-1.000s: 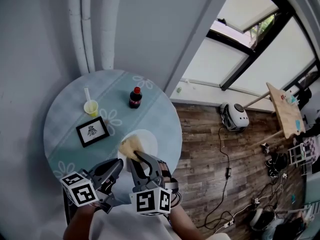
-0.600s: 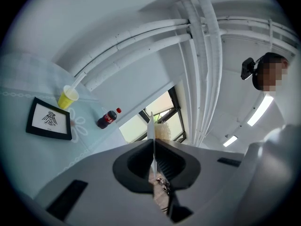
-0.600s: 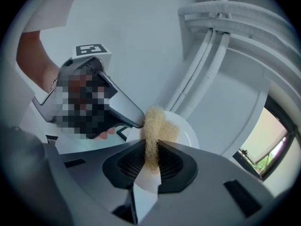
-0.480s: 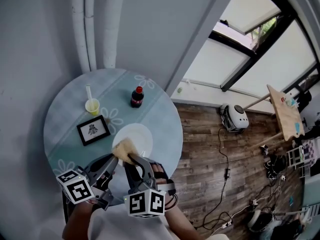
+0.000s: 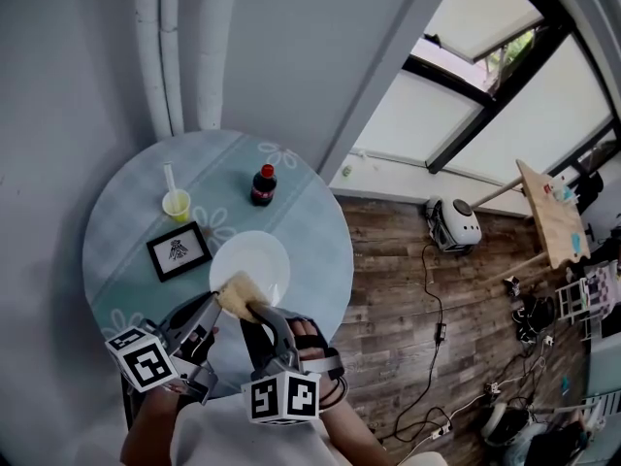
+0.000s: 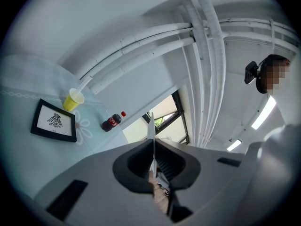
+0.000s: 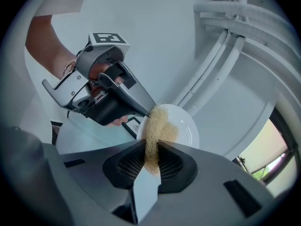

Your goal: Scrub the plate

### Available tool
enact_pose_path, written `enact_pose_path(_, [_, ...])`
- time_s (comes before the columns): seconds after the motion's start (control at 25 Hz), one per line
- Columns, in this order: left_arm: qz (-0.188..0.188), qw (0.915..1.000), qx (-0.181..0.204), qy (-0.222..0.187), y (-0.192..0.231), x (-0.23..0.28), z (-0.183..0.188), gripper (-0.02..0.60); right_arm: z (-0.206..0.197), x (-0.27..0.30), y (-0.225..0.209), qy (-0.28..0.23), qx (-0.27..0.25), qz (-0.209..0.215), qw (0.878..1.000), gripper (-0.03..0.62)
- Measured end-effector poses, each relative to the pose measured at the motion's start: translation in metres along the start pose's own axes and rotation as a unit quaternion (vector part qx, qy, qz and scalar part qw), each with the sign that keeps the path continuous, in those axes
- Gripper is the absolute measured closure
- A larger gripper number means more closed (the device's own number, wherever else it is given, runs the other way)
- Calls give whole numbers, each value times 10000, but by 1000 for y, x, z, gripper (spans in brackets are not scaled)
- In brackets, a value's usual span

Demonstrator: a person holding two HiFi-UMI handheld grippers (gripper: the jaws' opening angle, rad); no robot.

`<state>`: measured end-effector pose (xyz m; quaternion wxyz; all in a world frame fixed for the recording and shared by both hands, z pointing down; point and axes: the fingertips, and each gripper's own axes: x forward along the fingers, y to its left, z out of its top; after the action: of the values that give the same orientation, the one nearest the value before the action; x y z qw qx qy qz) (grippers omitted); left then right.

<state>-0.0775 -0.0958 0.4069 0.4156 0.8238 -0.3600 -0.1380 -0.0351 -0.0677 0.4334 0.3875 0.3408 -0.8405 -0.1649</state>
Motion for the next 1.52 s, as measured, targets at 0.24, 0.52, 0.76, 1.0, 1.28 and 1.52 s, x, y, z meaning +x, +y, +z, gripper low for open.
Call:
enact_pose_path(0.24, [42,9999,-100,-49,6,0,1,566,-7,1,6,138,-235,80,9996,526])
enact_pose_path(0.52, [81,9998,-122,-103,8,1,3,566,-11,2,6,222,-304,83,9993,526])
enact_pose_path(0.76, [131,9998,-125,-121,12,-1,6,566,-17,4,11,353,-367,96,9987,526])
enact_pose_path(1.0, [81,9997,-183,-109,16,0,7,566,-27,5,10,505,-313,20,9982,526])
enact_pose_path(1.28, [-29,9998,-191,-57,12,2,5,565,-43,0,4,654,-101,-132,9977,526])
enact_pose_path(1.52, [-145,9997,-163,59,7,4,1,565,-58,-4,-2,804,69,-278,9964,526])
